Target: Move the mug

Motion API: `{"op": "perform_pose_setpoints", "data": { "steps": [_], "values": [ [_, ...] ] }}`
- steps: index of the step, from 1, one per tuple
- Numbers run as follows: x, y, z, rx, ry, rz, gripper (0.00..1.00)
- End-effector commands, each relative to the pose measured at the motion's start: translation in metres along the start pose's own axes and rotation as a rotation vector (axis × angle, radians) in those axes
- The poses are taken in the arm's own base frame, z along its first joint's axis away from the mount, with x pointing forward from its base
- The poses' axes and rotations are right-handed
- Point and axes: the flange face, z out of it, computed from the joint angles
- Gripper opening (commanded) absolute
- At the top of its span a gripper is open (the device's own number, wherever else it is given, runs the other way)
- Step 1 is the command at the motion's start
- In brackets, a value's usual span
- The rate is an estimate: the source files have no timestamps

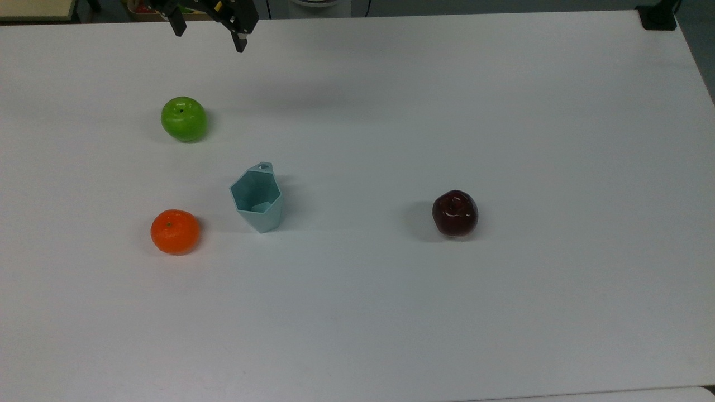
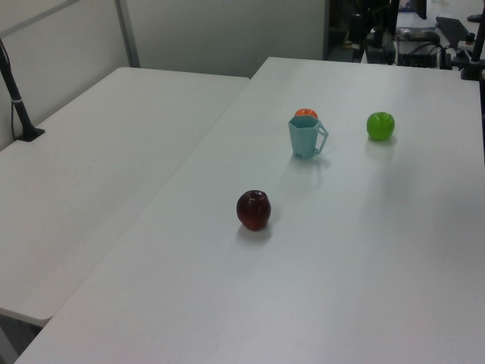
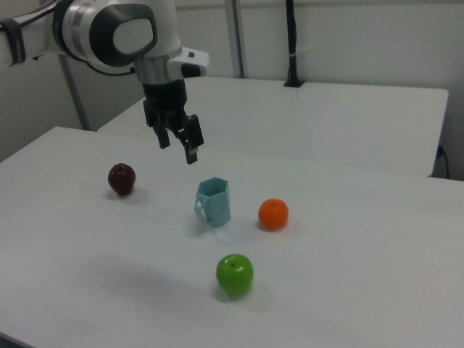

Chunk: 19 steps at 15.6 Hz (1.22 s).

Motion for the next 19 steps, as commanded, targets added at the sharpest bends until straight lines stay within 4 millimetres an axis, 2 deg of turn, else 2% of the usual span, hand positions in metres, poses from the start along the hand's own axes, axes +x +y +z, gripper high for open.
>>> {"op": "perform_pose_setpoints", "data": {
  "steps": [1, 7, 16, 19],
  "values": [
    [-0.004, 0.001, -0.003, 0.019, -0.006, -0.015, 1.00],
    [0.001, 0.012, -0.007, 0.019, 0.012, -0.007, 1.00],
    [0.001, 0.009, -0.003, 0.020, 0.012, -0.025, 1.00],
    [0.005, 0.010, -0.002, 0.029, 0.062, -0.012, 1.00]
  ]
}}
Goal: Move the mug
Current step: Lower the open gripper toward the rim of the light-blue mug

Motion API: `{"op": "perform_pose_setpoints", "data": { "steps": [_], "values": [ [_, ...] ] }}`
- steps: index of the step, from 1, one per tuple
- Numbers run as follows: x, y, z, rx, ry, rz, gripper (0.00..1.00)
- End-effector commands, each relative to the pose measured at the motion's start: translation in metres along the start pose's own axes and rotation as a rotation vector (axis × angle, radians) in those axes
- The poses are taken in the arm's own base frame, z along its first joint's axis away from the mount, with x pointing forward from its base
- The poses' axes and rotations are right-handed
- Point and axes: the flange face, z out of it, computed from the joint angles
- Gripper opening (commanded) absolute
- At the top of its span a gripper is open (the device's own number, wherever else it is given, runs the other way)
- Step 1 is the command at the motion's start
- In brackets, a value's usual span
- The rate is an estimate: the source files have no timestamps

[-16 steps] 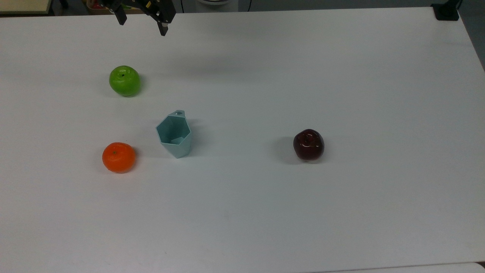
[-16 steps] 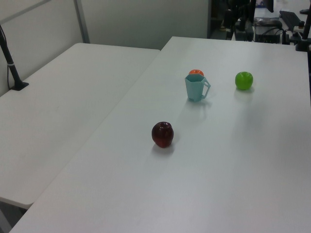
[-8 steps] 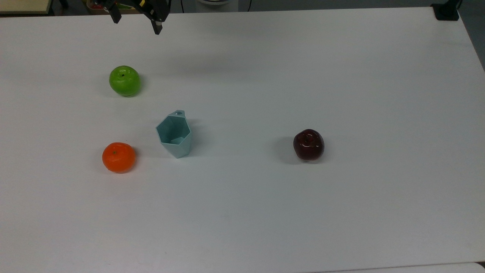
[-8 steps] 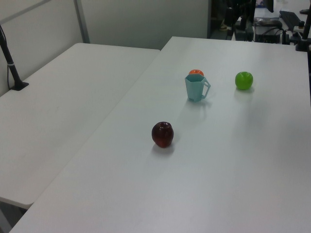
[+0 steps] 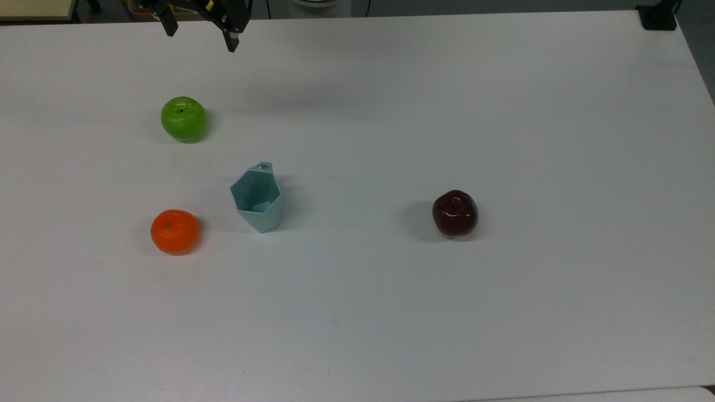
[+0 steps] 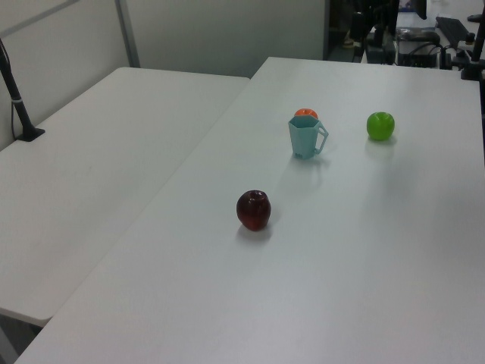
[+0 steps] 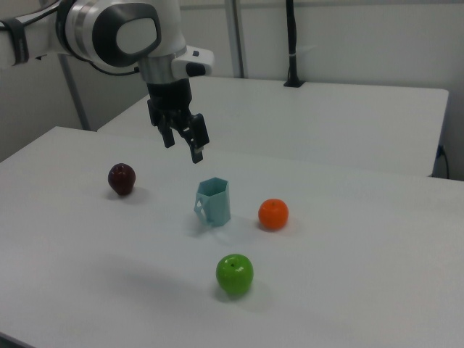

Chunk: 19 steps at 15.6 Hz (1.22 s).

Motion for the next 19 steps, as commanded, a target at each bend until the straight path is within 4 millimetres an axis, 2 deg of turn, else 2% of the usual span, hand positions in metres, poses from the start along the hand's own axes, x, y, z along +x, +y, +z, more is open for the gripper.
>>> {"op": "perform_pose_setpoints", "data": {
  "steps": [1, 3, 8, 14, 16, 18, 19],
  "values": [
    [-0.001, 0.000, 0.002, 0.029, 0.045, -0.006, 1.00],
    [-0.005, 0.001, 0.008, 0.032, 0.050, -0.009, 1.00],
    [-0.029, 0.001, 0.043, 0.046, 0.080, -0.027, 1.00],
    [-0.016, -0.018, 0.092, 0.041, 0.118, -0.067, 1.00],
    [-0.007, -0.031, 0.110, 0.038, 0.136, -0.087, 1.00],
    [-0.002, -0.056, 0.134, 0.034, 0.133, -0.126, 1.00],
    [0.001, -0.061, 0.146, 0.031, 0.133, -0.133, 1.00]
  ]
}}
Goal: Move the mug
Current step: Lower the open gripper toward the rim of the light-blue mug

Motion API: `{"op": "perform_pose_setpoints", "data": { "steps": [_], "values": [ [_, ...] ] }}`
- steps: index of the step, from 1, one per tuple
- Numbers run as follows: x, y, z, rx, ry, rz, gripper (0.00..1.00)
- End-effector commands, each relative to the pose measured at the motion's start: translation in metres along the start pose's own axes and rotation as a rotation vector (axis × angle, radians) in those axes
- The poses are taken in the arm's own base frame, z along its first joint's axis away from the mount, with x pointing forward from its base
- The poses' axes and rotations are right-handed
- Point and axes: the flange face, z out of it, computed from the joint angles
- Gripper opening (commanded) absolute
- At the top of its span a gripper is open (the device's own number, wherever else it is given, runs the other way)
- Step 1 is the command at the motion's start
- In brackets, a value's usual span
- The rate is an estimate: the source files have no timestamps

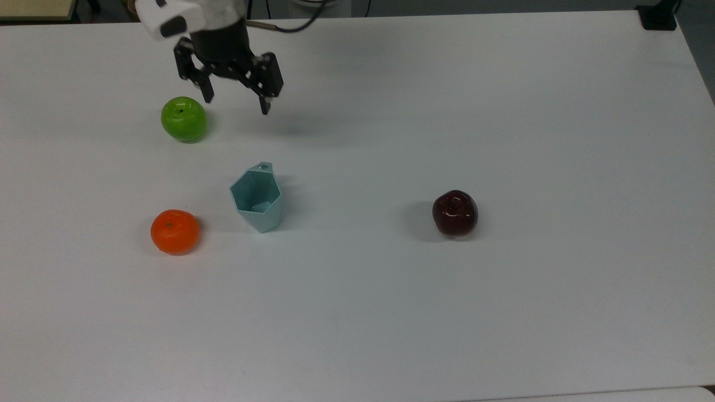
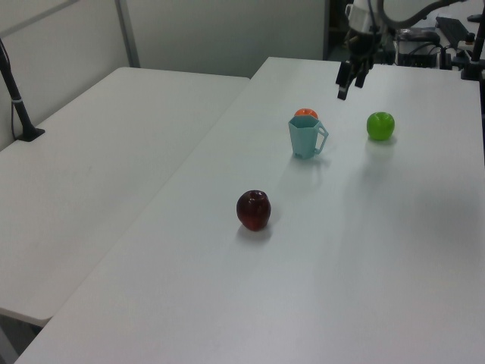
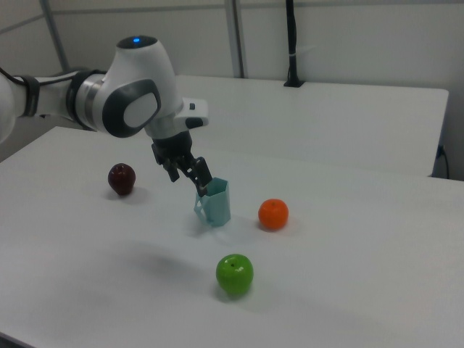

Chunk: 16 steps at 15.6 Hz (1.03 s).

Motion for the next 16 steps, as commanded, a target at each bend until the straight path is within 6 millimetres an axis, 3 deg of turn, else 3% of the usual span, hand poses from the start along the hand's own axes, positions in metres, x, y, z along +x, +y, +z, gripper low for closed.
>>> {"op": "perform_pose_setpoints", "data": {
  "steps": [1, 10, 16],
  "values": [
    [0.007, -0.028, 0.044, 0.012, 0.018, -0.059, 1.00],
    [0.014, -0.049, 0.093, -0.017, 0.034, -0.116, 0.91],
    [0.017, -0.051, 0.105, -0.031, 0.048, -0.135, 0.81]
  ]
}}
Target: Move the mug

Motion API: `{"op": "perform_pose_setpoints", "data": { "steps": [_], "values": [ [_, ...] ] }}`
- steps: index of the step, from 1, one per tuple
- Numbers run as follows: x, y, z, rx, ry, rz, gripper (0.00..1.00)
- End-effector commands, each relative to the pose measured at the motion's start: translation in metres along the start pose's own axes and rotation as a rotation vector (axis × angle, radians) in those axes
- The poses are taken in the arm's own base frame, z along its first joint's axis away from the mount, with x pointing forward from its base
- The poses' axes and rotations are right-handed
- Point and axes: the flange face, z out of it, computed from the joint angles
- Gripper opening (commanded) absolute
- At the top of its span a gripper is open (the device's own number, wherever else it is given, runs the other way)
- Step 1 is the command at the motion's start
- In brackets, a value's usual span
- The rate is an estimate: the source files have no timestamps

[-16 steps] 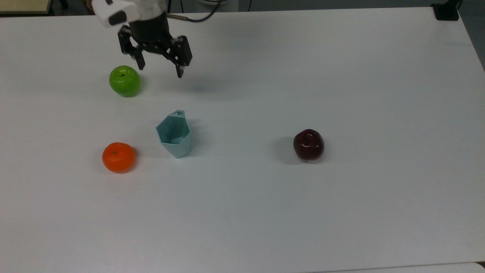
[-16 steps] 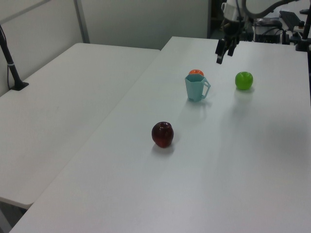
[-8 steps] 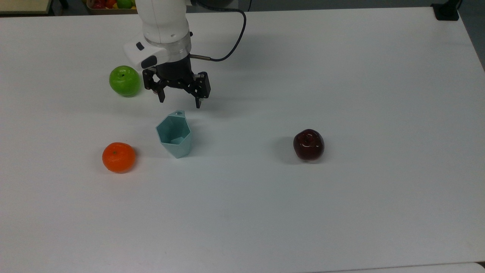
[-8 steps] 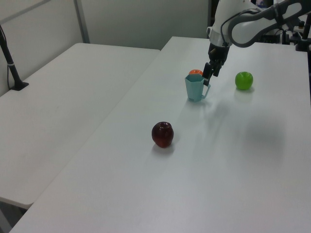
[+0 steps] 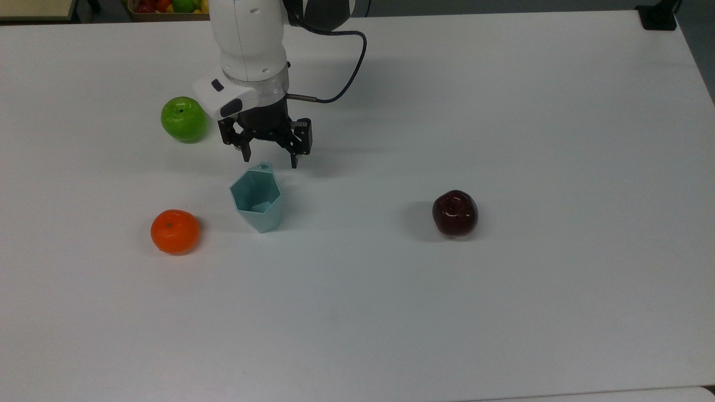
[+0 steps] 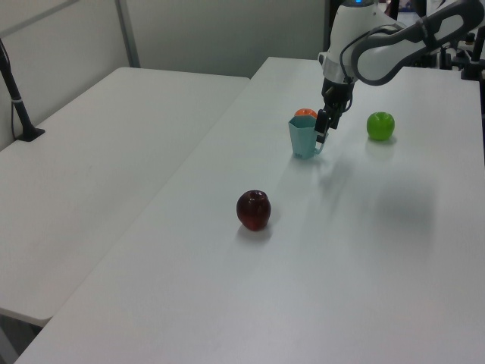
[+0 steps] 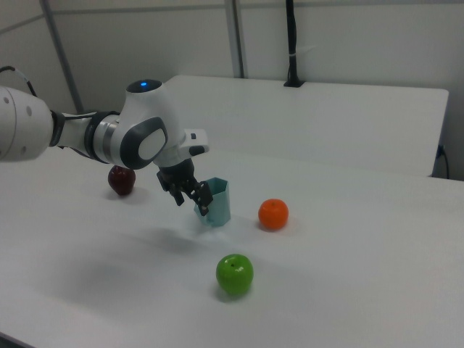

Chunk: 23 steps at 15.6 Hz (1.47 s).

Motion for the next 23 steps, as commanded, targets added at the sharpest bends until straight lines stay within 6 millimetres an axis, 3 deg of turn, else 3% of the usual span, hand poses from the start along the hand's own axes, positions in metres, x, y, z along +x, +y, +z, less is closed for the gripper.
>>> {"op": "perform_pose_setpoints", "data": {
  "steps": [1, 4, 7, 12, 19, 23],
  "values": [
    [0.006, -0.006, 0.006, -0.008, 0.051, -0.032, 0.78],
    [0.009, -0.006, 0.014, -0.018, 0.067, -0.044, 0.67],
    [0.008, -0.007, 0.018, -0.030, 0.063, -0.059, 0.47],
    [0.008, -0.007, 0.019, -0.037, 0.062, -0.066, 0.24],
    [0.008, -0.008, 0.007, -0.033, 0.070, -0.059, 0.19],
    [-0.001, -0.003, -0.028, -0.031, 0.032, -0.056, 0.18]
  ]
}}
